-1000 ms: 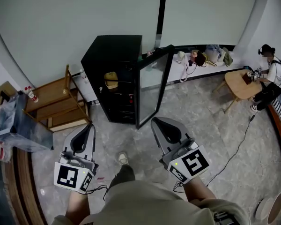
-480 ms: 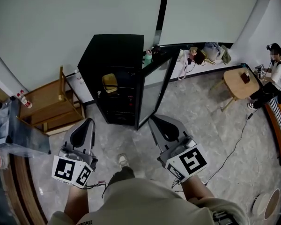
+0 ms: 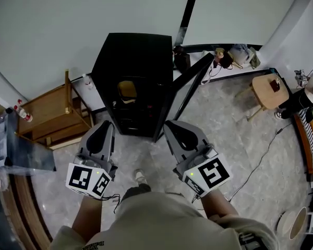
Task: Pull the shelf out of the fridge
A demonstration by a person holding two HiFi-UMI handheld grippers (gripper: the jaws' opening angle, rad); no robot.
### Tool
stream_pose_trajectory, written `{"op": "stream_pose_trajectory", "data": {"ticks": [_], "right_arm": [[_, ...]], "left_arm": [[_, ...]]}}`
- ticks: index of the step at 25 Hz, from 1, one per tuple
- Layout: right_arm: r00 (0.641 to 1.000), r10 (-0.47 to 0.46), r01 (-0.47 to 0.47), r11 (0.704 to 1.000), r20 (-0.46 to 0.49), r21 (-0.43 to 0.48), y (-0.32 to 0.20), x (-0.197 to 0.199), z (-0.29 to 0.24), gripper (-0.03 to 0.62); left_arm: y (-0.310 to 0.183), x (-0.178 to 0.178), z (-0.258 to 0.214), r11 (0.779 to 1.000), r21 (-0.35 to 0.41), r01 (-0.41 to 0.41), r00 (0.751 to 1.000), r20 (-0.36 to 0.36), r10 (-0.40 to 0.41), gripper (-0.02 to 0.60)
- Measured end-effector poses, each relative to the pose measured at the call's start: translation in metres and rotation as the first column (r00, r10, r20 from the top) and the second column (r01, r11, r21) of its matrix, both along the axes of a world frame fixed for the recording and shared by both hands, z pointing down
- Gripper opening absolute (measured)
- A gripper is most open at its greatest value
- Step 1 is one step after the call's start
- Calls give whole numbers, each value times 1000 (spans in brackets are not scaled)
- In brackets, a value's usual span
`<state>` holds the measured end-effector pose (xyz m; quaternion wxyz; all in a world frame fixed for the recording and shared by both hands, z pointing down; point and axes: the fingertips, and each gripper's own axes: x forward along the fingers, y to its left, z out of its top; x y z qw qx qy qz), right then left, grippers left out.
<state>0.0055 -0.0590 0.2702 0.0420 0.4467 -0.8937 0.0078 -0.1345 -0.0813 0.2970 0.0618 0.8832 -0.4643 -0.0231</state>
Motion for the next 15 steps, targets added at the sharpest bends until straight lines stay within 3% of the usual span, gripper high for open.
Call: {"op": "stream_pose_trajectory", "data": {"ticks": [3,5,9,15], "right_arm": [[1000,14,-14,1000,0,1,-22,-10,-1,-3],[1000,20,-20,1000,0,0,-34,-15,1,-3],[1000,23,-23,1000,-2,-1,-52,-27,7,-3],[1000,-2,1,1000,-21,-25,-73,-40,20,-3]], "left_arm": [[-24,-9,4,1000,-22,-13,999,-36,12,12],[-38,-12,9,999,-39,-22,998,-62,20,59],[-65,-19,25,995,-88,-40,991,-133,28,89],[-101,-21,47,979,-178,-103,949,-312,43,185]]}}
